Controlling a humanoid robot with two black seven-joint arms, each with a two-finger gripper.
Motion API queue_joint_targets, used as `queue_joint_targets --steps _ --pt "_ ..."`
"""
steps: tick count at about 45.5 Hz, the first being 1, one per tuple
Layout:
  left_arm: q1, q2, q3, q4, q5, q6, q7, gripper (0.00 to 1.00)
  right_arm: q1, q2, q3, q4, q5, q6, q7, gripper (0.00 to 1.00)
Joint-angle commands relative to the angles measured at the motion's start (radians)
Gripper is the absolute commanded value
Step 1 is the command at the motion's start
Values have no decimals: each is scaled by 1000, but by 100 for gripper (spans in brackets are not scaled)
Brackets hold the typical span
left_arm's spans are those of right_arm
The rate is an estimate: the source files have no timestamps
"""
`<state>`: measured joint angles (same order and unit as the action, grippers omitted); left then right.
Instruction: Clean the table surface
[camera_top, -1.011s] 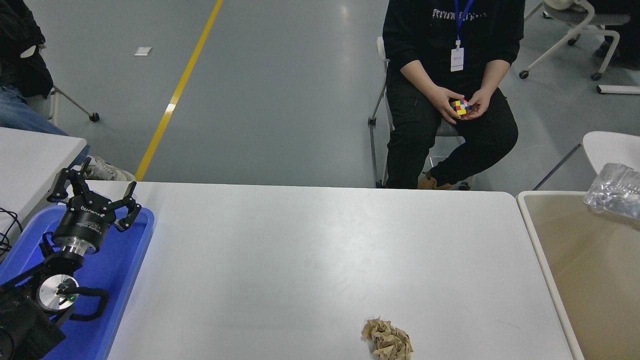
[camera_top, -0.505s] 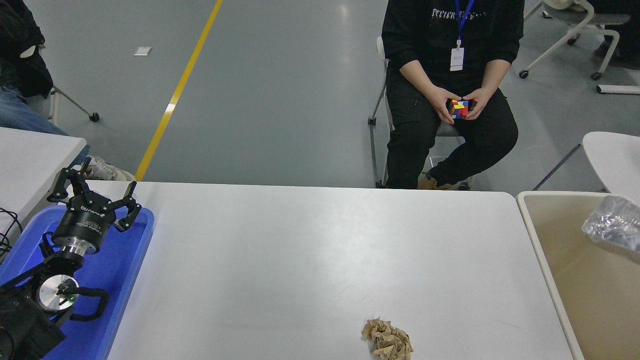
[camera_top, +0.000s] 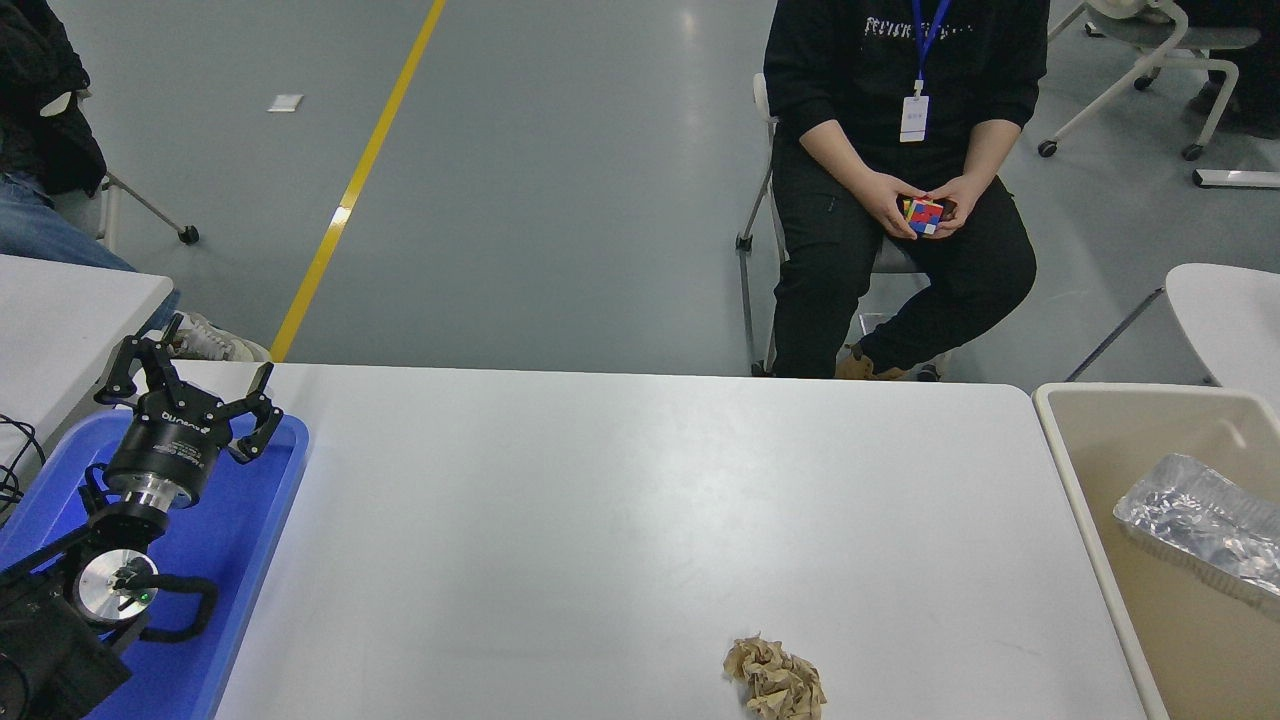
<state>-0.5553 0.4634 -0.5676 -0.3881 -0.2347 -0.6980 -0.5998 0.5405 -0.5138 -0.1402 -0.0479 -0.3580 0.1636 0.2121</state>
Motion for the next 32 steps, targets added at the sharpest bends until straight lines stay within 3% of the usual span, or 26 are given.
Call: queue_joint_targets --steps 1,2,4,7,19,21,32 --pt "0 0 0 0 0 0 0 100 -8 9 8 -1 1 -10 0 0" --pt "0 0 0 0 0 0 0 100 -8 9 10 -1 2 -15 0 1" --pt "0 0 0 0 0 0 0 100 -8 9 13 -1 2 -35 1 18" --pt "0 0 0 0 0 0 0 100 -8 9 22 3 2 -79 1 35" --pt "0 0 0 0 0 0 0 100 12 0 146 8 2 -145 6 92" --pt "0 0 0 0 0 0 0 100 32 0 194 10 2 -145 4 97" --pt "0 0 0 0 0 0 0 100 144 -43 283 34 2 -128 3 98"
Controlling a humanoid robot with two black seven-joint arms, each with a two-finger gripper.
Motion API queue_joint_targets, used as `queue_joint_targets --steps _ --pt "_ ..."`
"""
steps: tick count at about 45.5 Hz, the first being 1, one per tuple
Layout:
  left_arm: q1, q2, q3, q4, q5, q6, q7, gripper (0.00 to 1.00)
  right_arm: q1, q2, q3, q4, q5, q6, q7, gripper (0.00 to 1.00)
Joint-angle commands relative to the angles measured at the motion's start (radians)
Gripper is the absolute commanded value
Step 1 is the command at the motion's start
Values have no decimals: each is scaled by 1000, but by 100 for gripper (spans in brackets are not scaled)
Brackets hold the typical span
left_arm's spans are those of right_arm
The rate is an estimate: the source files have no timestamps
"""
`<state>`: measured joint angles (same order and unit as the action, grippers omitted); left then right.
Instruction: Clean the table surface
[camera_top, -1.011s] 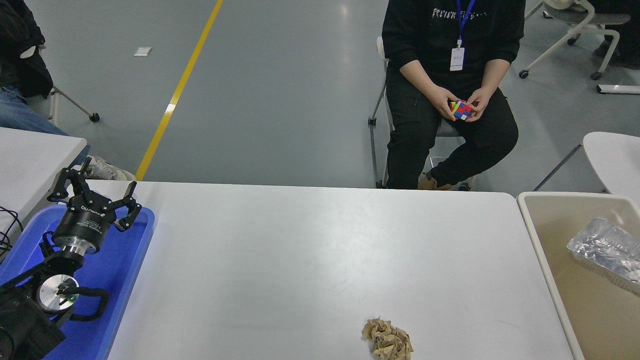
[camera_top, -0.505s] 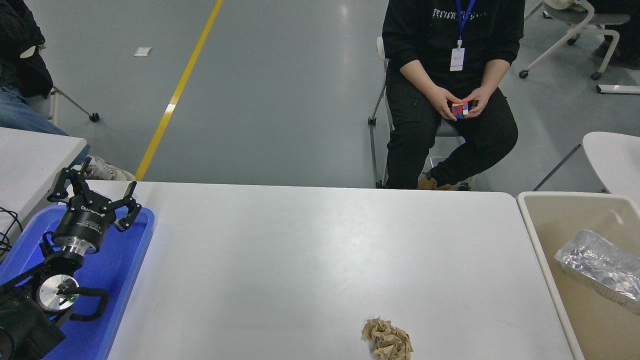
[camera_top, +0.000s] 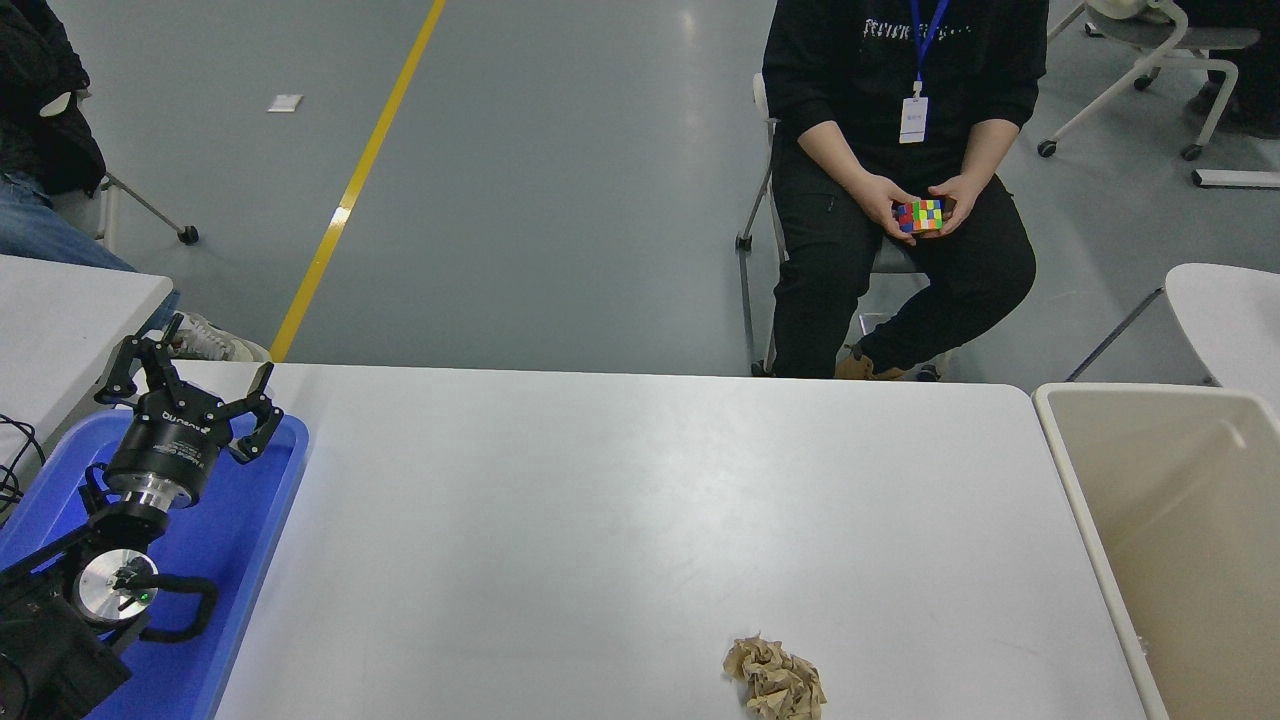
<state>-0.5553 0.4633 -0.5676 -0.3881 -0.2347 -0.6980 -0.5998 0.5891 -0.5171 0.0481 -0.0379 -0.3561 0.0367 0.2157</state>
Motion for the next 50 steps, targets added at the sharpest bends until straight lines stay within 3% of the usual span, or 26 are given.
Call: queue_joint_targets --steps 1,9,18,30,42,50 --pt "0 0 0 0 0 0 0 100 109 -47 104 35 0 -1 -1 98" --pt "0 0 0 0 0 0 0 100 198 -129 235 165 0 -4 8 98" --pt "0 0 0 0 0 0 0 100 288 -234 556 383 0 -11 8 98" --pt "0 0 -1 0 0 0 0 100 340 -248 818 556 0 -14 2 99" --pt "0 0 0 0 0 0 0 100 298 -242 875 783 104 -11 2 99" --pt "0 0 0 0 0 0 0 100 278 -235 878 837 226 -6 1 99"
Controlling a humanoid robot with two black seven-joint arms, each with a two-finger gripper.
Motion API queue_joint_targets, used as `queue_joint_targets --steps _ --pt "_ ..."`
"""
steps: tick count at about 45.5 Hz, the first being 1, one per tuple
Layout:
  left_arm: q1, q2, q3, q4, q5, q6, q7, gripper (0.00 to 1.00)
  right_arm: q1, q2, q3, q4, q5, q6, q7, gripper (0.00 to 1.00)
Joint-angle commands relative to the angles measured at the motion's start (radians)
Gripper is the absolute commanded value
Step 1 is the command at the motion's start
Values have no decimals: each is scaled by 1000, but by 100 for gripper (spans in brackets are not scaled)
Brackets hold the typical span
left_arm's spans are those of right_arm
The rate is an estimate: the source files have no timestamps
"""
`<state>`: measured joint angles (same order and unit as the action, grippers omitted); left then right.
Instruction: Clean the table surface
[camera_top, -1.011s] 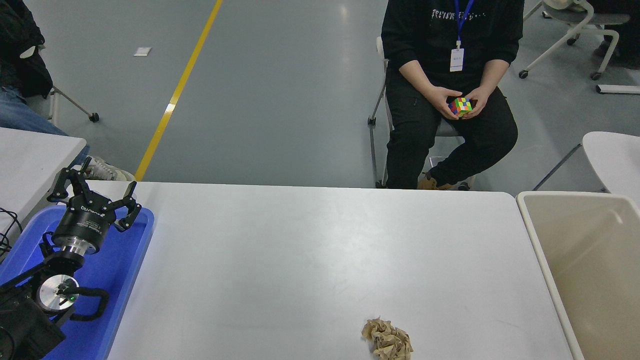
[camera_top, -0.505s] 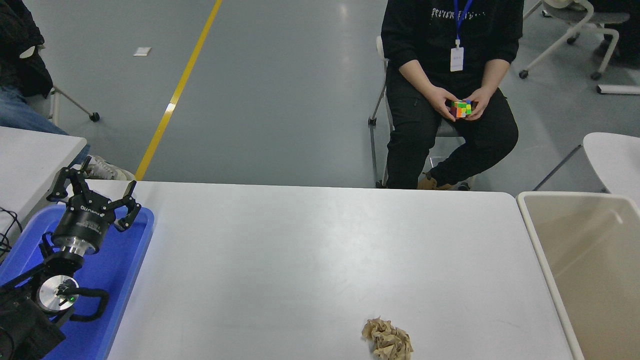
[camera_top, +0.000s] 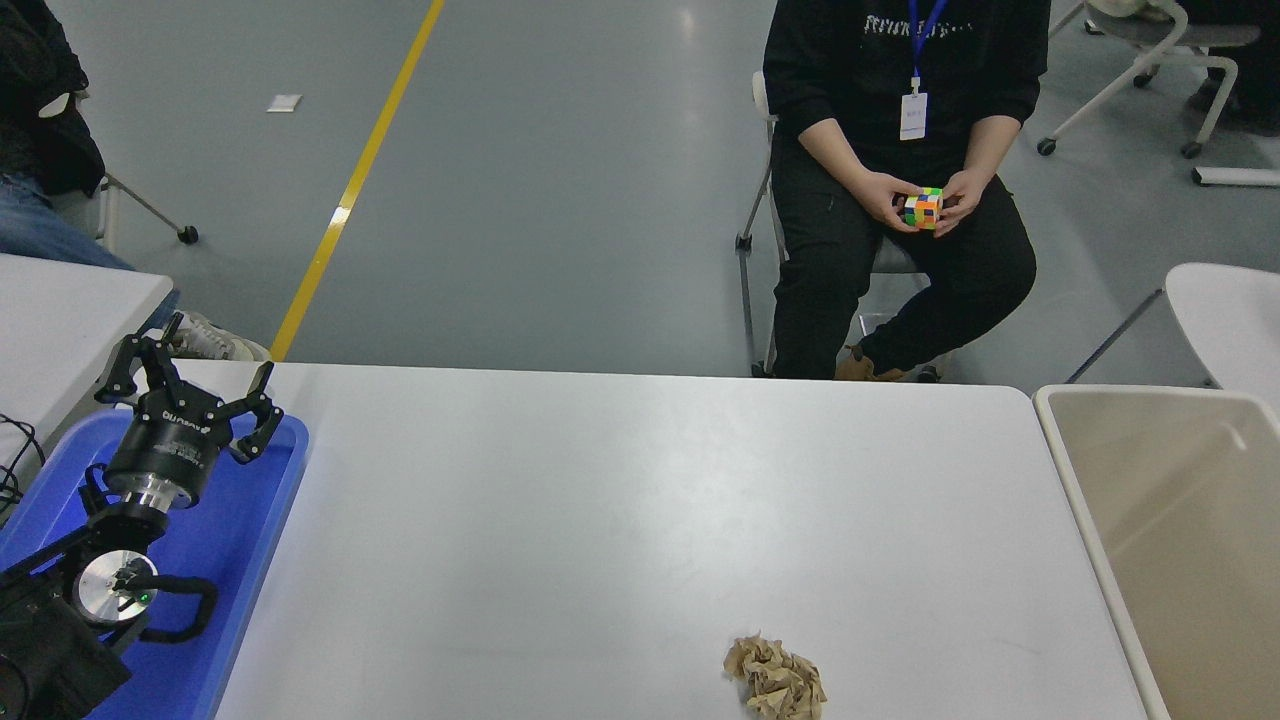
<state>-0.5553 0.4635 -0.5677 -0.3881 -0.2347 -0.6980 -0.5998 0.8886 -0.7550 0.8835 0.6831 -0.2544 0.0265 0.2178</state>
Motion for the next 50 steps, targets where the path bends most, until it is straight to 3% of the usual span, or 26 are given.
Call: queue_joint_targets --steps 1,36,50 --pt "0 0 0 0 0 0 0 100 -23 8 43 118 132 4 -2 99" --pt "0 1 0 0 0 0 0 100 -289 201 147 205 133 53 11 99" --pt "0 0 0 0 0 0 0 100 -402 246 146 204 121 84 83 99"
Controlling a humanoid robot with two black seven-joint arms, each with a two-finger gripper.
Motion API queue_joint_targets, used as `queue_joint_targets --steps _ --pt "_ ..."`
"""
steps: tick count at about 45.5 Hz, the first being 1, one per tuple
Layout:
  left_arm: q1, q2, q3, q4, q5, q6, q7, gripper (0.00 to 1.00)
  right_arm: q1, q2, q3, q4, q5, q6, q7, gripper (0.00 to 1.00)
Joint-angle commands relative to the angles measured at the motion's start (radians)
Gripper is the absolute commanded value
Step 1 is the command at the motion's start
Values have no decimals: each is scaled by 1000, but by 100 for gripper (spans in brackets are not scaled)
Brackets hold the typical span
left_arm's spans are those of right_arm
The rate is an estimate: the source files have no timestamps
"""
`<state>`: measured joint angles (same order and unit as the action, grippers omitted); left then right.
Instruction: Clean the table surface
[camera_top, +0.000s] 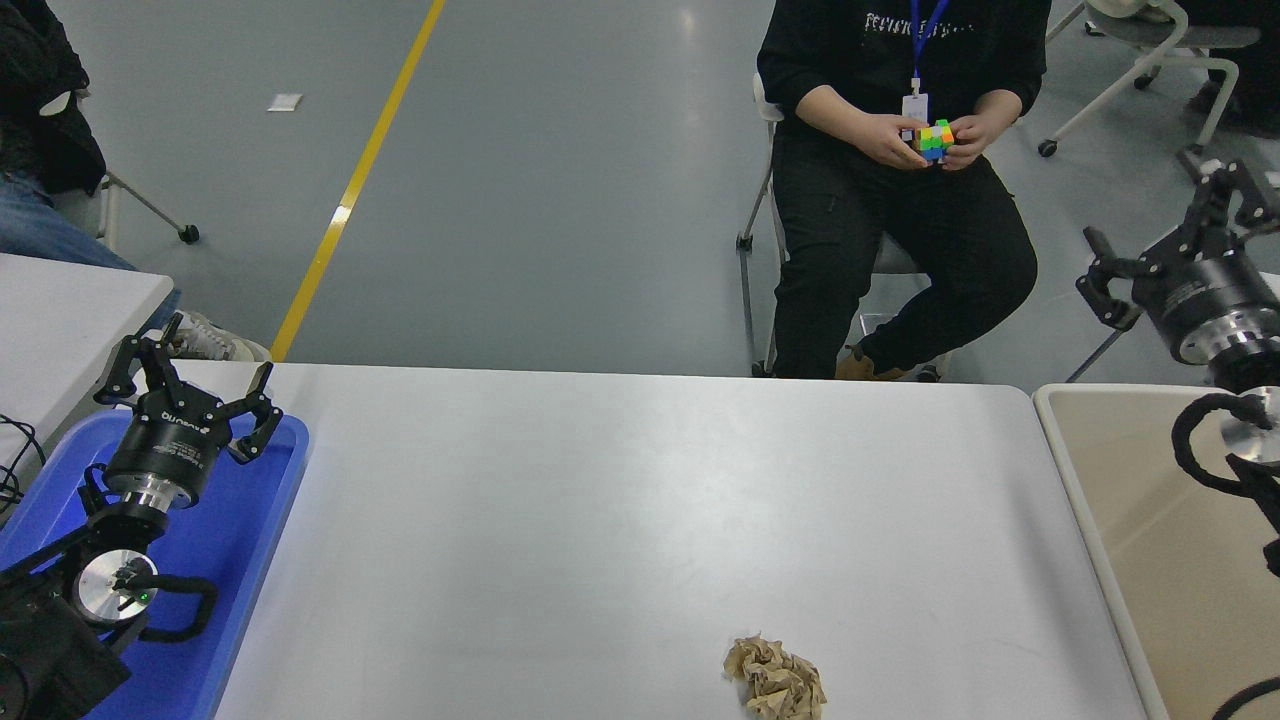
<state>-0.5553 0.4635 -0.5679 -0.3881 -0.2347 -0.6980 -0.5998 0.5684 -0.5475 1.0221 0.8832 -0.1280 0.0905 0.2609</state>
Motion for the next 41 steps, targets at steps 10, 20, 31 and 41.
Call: queue_joint_targets --steps 10,20,31,41 --pt "0 0 -1 0 0 0 0 100 -90 43 7 2 -6 20 46 99" --pt "0 0 0 0 0 0 0 100 -84 31 -3 2 -6 20 46 99" --pt "0 0 0 0 0 0 0 100 42 -118 -100 -10 -4 20 46 99" --pt "0 0 0 0 0 0 0 100 281 -357 -500 0 -1 21 46 99"
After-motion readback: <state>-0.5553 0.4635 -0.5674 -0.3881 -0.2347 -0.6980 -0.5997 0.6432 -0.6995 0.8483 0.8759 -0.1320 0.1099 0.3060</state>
